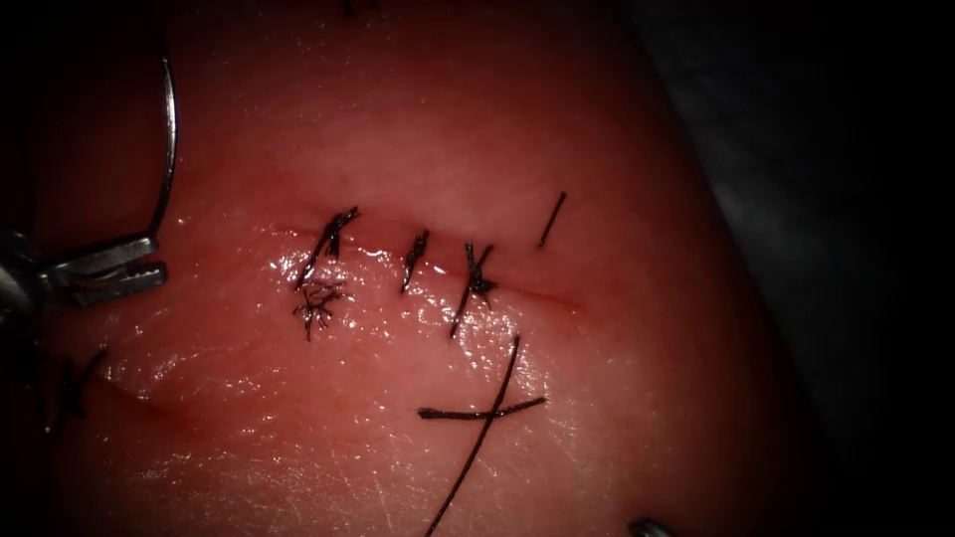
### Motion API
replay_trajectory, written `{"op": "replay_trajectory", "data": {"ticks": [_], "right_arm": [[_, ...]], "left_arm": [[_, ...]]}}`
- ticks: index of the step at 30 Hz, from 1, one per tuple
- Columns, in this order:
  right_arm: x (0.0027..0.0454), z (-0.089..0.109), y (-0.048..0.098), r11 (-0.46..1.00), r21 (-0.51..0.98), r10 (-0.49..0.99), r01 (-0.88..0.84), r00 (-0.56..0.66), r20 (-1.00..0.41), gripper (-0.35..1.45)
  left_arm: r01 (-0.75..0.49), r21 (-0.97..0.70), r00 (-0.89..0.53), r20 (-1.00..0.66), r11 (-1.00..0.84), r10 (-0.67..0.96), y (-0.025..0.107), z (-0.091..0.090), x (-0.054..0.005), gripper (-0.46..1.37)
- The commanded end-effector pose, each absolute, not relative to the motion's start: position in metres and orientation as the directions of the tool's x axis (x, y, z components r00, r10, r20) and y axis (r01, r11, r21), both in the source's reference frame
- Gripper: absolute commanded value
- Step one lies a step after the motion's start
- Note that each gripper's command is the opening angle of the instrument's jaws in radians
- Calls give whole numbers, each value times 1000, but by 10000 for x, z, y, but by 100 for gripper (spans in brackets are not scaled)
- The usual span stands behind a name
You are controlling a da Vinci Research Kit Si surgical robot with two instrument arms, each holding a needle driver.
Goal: Wound Closure
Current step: Pull the string through the cut with the right gripper
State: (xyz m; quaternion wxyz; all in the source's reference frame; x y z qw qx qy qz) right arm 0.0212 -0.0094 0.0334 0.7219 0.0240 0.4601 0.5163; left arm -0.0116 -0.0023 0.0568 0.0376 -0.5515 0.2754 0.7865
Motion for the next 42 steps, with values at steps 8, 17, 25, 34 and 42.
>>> {"op": "replay_trajectory", "data": {"ticks": [8,17,25,34,42], "right_arm": [[204,357,-61,346,531,806,-774,-45,-591,100],[202,405,-27,264,517,805,-814,-110,-583,84],[201,454,-13,223,531,813,-818,-144,-564,84],[200,480,6,204,525,806,-827,-162,-569,80],[199,510,11,204,518,795,-831,-168,-582,79]], "left_arm": [[-349,391,-386,-888,-852,-249,-27,567,-121,-35],[-336,407,-378,-884,-850,-274,-33,561,-130,-35],[-324,423,-375,-879,-846,-296,-41,552,-140,-35],[-314,432,-362,-878,-845,-314,-52,545,-153,-35],[-309,438,-358,-876,-844,-324,-57,540,-158,-35]]}}
